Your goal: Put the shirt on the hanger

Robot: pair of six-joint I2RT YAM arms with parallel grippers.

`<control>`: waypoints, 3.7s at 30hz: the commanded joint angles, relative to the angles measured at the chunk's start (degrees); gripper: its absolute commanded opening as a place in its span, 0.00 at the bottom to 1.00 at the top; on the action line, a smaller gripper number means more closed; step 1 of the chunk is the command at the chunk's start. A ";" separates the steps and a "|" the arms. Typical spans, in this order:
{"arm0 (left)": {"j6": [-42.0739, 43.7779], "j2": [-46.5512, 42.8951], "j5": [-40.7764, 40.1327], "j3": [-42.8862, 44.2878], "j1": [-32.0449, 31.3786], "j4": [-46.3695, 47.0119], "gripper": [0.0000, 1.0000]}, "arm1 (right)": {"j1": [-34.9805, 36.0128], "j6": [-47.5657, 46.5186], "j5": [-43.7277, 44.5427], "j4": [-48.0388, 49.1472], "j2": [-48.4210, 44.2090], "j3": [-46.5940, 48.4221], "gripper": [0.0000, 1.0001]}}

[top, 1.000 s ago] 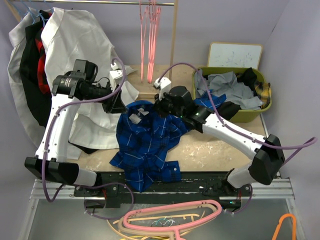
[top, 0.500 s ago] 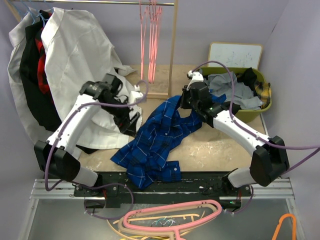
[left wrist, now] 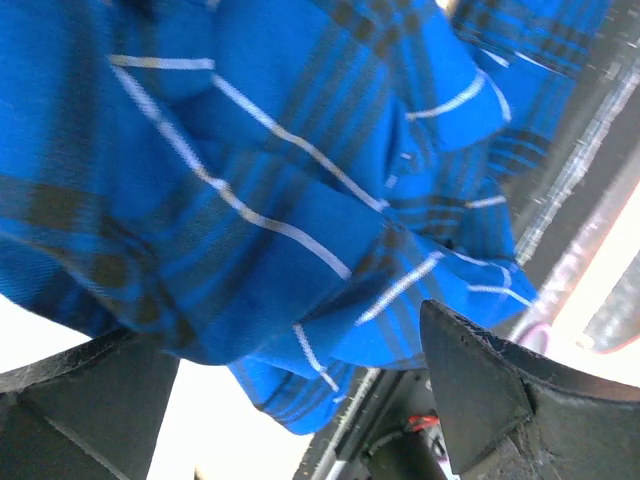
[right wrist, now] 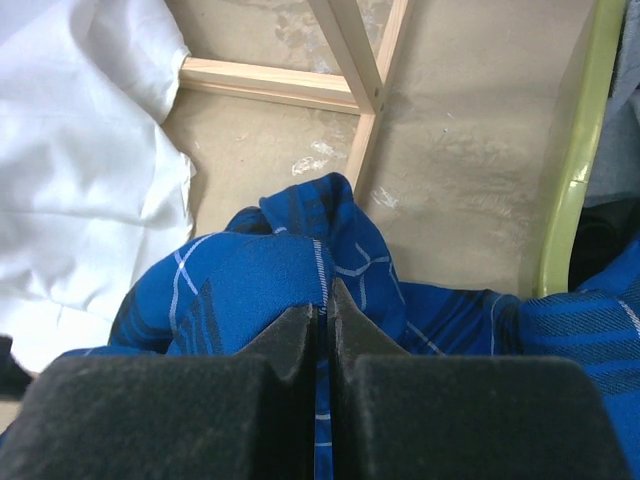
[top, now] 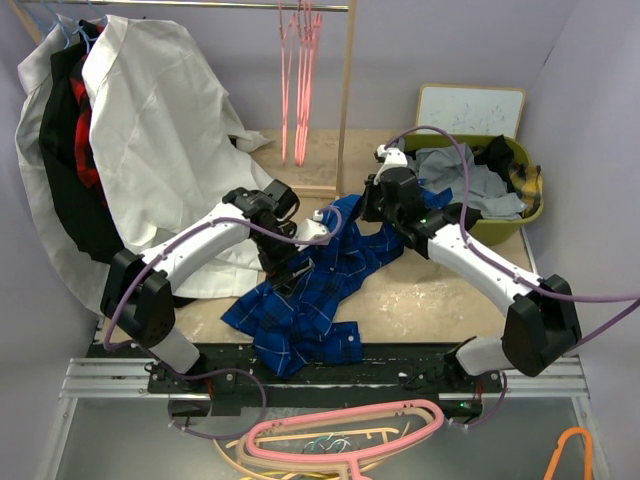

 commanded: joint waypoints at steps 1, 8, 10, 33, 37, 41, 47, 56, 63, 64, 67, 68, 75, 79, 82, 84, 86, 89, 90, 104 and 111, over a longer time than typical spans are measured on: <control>-4.25 -1.17 -8.38 -0.89 0.04 8.09 1.00 | 0.11 0.66 -1.10 2.49 -3.02 -0.20 0.00; -4.00 -1.34 -5.69 -1.50 0.03 8.36 0.61 | 0.10 0.81 -2.12 3.21 -4.02 -1.21 0.00; -4.07 -0.70 -4.55 -1.82 0.02 8.29 0.21 | 0.10 0.90 -2.35 3.27 -4.17 -1.22 0.00; 7.08 -21.89 0.93 42.20 21.29 -9.97 0.00 | 5.46 -0.61 -6.87 -19.02 -6.77 33.31 0.00; 6.82 -18.94 -3.70 54.42 21.22 -9.98 0.00 | 11.50 1.91 -3.30 -27.11 -3.33 43.30 0.00; 7.38 -21.13 -6.11 42.95 21.21 -5.76 0.00 | 12.60 6.56 -4.32 -24.85 -4.86 34.80 0.00; 4.90 -26.49 -11.40 2.48 22.48 16.46 0.00 | 12.61 13.16 -6.52 -15.71 -7.35 9.81 0.00; 1.50 -11.36 -10.62 -3.32 26.62 25.01 0.00 | 11.60 15.89 -15.64 0.89 7.08 0.89 0.00; -2.13 -4.01 -14.27 4.00 27.01 25.88 0.00 | 4.83 14.22 -14.20 3.12 9.06 6.31 0.00; -2.40 -3.38 -14.28 5.22 27.00 25.03 0.00 | 3.55 13.82 -15.14 3.44 8.83 6.51 0.00; -4.46 -1.43 -12.03 11.82 27.05 18.49 0.47 | 1.89 11.02 -18.89 2.71 8.44 8.27 0.07; -5.46 -1.49 -10.59 13.37 27.03 15.91 0.76 | 1.87 9.35 -19.84 1.97 8.27 9.19 0.23; -9.85 -7.16 -5.13 23.44 27.09 5.87 1.00 | 1.85 3.93 -17.47 -0.38 -4.26 7.13 1.00; -12.56 -14.49 -5.99 14.48 27.22 11.64 1.00 | 1.94 -1.24 -12.70 -3.39 -13.09 10.10 1.00; -16.57 -20.46 -8.96 7.12 28.40 17.22 0.99 | 1.93 -0.70 -9.86 -5.75 -16.31 16.60 0.95; -18.87 -22.66 -8.27 4.35 29.27 18.95 1.00 | 1.93 -0.62 -6.83 -8.70 -14.90 22.91 0.86; -19.93 -23.29 -5.19 2.61 30.02 19.35 0.99 | 1.93 -1.14 -4.26 -12.98 -11.15 30.84 0.72; -19.42 -23.09 -2.68 1.79 30.65 18.52 0.99 | 1.96 -2.87 0.03 -17.36 -3.85 41.36 0.54; -19.37 -23.38 -2.63 1.36 30.76 18.65 0.99 | 1.91 -3.13 0.57 -18.65 -0.71 44.85 0.53; -18.69 -22.89 -3.41 0.89 31.90 20.39 0.99 | 3.06 -6.00 -0.57 -20.54 17.11 65.91 0.51; -18.16 -21.61 -2.67 1.34 32.01 20.00 0.99 | 3.89 -6.10 -1.17 -19.38 17.33 65.96 0.53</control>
